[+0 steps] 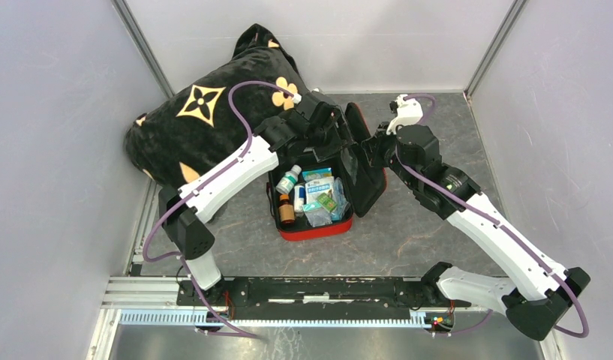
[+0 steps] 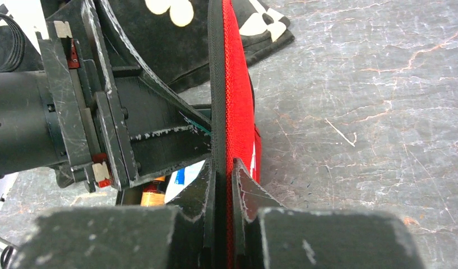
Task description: Organize the medicine kit
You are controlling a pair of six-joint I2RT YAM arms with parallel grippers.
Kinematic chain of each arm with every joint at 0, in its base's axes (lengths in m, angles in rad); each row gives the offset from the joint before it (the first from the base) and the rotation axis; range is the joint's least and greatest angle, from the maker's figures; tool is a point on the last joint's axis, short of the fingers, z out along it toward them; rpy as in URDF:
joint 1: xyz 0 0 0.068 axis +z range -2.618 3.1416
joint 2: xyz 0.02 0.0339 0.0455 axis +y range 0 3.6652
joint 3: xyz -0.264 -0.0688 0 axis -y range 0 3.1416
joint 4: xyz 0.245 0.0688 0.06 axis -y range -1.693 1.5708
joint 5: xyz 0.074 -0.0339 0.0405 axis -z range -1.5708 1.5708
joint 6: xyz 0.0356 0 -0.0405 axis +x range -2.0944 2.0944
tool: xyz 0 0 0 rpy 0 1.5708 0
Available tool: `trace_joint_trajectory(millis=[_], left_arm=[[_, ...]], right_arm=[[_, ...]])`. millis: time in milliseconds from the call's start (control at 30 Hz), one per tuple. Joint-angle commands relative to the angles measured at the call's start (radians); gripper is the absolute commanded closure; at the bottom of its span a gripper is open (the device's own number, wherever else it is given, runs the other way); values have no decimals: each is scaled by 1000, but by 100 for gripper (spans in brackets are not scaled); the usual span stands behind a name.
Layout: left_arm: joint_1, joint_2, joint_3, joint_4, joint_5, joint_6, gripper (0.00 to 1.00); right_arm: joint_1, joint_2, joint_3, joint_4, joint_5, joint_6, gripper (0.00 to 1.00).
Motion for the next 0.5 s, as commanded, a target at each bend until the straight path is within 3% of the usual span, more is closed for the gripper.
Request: trace_joint_trajectory(millis=[0, 200, 467], left_arm=[[14, -48, 58, 43, -12, 58, 21], [61, -119, 9, 38, -81, 146, 7], [214, -245, -221, 37, -83, 344, 2]], right_arm=[[11, -46, 30, 149, 2, -3, 100], [10, -28, 58, 118, 66, -46, 100], [2, -16, 123, 66, 364, -216, 100]])
